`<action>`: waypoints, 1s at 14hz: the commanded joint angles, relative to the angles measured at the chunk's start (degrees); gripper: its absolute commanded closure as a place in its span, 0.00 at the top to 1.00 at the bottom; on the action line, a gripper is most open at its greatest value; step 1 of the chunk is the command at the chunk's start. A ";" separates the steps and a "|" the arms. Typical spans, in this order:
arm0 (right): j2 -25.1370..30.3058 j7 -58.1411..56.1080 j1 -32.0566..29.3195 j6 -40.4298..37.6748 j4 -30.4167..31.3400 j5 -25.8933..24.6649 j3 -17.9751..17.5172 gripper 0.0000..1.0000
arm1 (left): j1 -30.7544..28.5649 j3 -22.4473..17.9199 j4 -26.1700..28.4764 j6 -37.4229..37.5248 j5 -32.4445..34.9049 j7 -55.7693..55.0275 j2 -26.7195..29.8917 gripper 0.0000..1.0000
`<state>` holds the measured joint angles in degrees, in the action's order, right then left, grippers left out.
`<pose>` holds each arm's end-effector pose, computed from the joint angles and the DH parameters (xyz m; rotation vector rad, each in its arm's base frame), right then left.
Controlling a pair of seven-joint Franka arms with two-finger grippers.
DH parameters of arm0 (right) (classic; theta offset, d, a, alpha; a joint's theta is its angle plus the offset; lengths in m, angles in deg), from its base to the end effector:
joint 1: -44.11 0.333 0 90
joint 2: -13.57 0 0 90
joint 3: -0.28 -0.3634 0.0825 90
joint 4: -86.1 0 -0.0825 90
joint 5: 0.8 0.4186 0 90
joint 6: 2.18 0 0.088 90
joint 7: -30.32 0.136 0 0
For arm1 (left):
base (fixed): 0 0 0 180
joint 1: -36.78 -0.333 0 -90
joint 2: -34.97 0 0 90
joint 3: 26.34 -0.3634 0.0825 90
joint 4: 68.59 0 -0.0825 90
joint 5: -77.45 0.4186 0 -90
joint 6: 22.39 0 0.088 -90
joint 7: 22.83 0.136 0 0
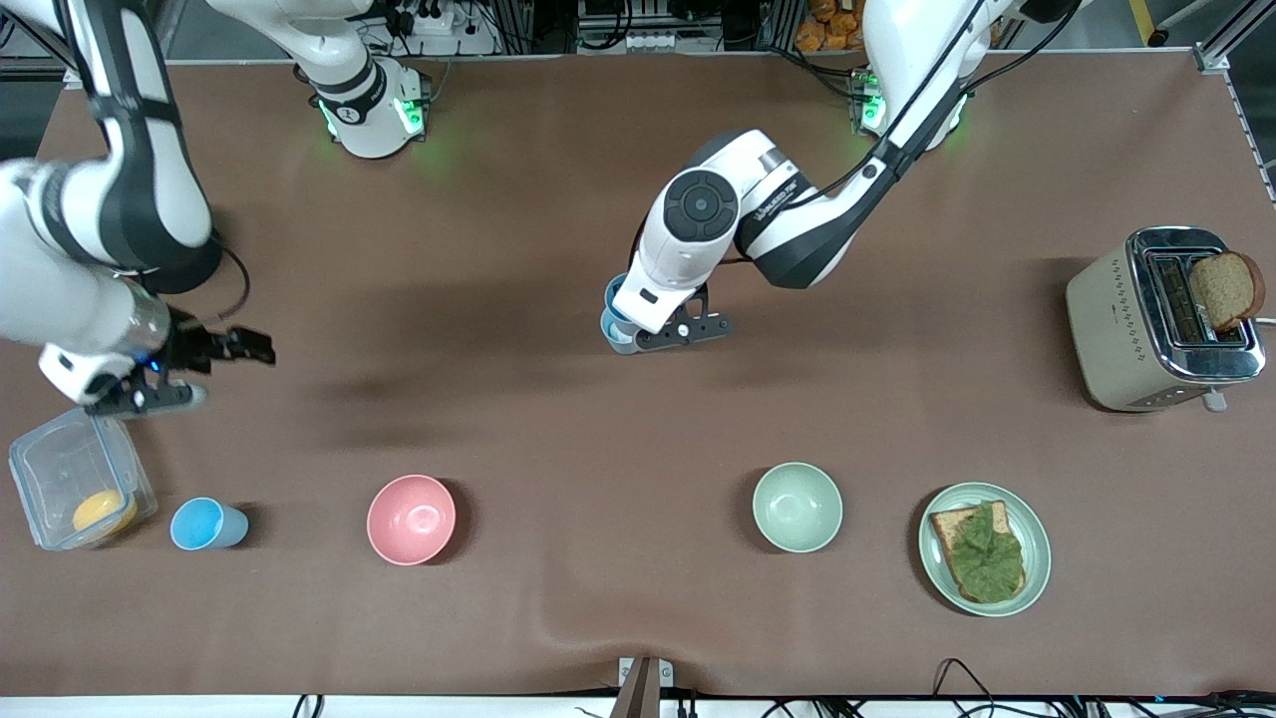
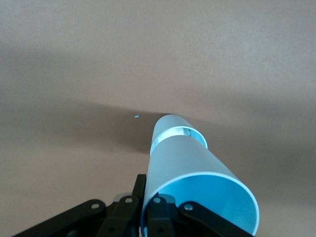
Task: Stack blue cups with both arms
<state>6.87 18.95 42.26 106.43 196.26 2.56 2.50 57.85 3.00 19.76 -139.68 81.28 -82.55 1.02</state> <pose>0.6016 -0.0363 0.4217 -3.0619 -0.1603 0.2087 0.5224 -0.5330 0.3359 2.9982 0.3060 -0.2824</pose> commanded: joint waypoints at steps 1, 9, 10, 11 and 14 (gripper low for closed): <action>9.22 -0.75 -4.47 -6.03 2.96 -0.36 -4.76 1.00 | 1.35 -0.42 -1.87 0.31 1.97 -1.54 -1.82 0.00; 9.24 -0.58 -5.36 -17.57 -15.15 -2.48 -6.89 1.00 | 3.72 -0.42 -1.78 -0.66 4.79 -3.47 -4.99 0.00; 8.72 -0.92 -5.01 -14.52 -16.72 -2.31 -6.63 1.00 | 3.72 -0.42 -1.78 -1.01 4.79 -3.47 -5.17 0.00; 8.28 -0.75 -4.57 -12.92 -17.78 -2.30 -6.45 1.00 | 3.81 -0.42 -1.87 -1.53 4.79 -3.47 -5.43 0.00; 7.93 -0.66 -3.34 -14.04 -17.70 -1.08 -2.33 1.00 | 3.80 -1.12 -1.96 -2.51 5.66 -3.03 -5.70 1.00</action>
<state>16.33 18.63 38.58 93.69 180.43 1.02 -1.93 60.92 2.57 19.21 -141.70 84.89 -84.34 -3.89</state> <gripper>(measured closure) 0.000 0.903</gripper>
